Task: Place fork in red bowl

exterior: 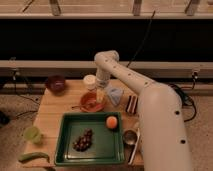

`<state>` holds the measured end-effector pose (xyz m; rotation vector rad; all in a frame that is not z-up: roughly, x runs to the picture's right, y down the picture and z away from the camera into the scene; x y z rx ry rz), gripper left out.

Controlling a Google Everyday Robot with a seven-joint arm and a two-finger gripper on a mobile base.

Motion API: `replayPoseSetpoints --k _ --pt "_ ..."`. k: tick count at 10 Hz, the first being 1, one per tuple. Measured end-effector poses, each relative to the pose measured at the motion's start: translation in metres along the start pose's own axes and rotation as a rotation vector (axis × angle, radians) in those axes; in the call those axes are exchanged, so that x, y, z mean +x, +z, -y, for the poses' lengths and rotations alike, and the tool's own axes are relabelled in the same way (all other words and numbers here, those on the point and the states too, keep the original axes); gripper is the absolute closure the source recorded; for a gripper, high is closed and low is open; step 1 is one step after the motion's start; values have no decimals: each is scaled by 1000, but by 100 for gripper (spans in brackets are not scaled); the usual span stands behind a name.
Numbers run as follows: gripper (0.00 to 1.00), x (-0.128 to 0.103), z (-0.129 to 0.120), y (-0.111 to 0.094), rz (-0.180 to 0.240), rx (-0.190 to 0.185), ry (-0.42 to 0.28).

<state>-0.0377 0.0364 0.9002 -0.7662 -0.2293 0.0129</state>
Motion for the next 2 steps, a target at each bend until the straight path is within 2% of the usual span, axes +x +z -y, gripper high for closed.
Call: replayPoseSetpoints --k 2 --pt "20 -1 1 0 0 2 -1"
